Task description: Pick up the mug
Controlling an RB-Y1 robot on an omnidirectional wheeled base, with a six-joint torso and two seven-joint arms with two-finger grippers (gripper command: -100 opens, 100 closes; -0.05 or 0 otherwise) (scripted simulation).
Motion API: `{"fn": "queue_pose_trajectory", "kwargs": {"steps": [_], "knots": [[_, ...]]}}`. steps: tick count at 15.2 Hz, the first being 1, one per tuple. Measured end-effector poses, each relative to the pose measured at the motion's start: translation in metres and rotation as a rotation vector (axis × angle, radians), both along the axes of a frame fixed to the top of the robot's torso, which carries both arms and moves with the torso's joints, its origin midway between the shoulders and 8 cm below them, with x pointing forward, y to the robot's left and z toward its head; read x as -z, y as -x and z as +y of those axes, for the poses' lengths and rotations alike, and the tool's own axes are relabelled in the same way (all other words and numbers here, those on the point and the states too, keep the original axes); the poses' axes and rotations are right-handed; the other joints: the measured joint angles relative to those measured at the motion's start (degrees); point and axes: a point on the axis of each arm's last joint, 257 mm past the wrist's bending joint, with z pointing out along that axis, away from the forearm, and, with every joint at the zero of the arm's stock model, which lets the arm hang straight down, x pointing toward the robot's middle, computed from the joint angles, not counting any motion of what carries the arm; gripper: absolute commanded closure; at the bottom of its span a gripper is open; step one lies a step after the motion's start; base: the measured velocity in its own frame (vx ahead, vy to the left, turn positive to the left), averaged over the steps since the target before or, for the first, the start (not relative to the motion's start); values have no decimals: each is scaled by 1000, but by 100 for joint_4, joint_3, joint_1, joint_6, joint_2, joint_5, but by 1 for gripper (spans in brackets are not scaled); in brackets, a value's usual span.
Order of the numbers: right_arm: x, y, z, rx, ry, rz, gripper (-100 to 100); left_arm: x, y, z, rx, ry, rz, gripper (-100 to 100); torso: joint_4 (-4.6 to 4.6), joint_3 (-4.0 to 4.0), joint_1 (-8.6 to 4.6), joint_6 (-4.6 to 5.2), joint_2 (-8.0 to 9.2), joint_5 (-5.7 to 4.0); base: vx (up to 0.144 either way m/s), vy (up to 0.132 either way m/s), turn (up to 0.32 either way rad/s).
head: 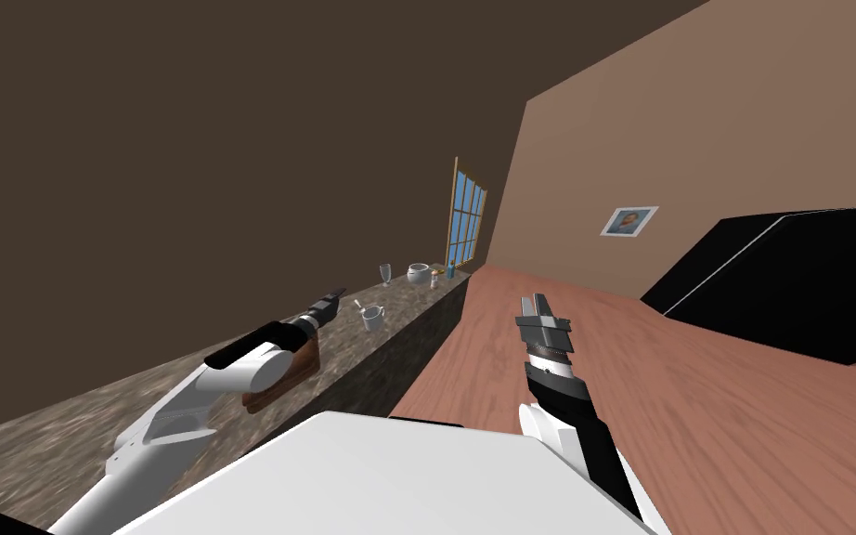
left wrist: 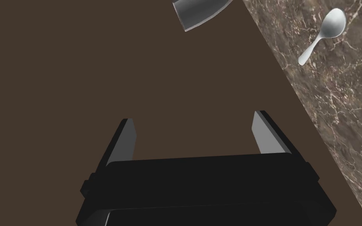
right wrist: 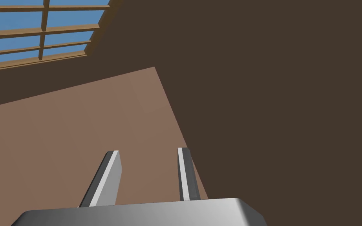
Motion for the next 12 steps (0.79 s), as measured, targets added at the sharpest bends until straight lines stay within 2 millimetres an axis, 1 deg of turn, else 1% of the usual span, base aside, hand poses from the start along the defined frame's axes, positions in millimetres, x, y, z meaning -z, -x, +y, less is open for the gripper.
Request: {"fn": "queue_pose_trajectory", "kwargs": {"steps": [2,4,6,12], "knots": [[0,0,0,0,0,0,0,10,1,7,0,-3,47,-100,0,-1,-3,1,-3,0,52,-41,-25],[0,0,0,0,0,0,0,17,3,10,-1,-3,82,-100,1,1,1,0,2,0,35,-34,-14],[0,0,0,0,0,0,0,23,6,17,-2,-4,126,-100,0,0,-8,1,-1,-1,50,-44,-20],[0,0,0,0,0,0,0,47,15,34,-6,-6,255,-100,0,-2,-2,1,-5,-1,64,-40,-22]]}}
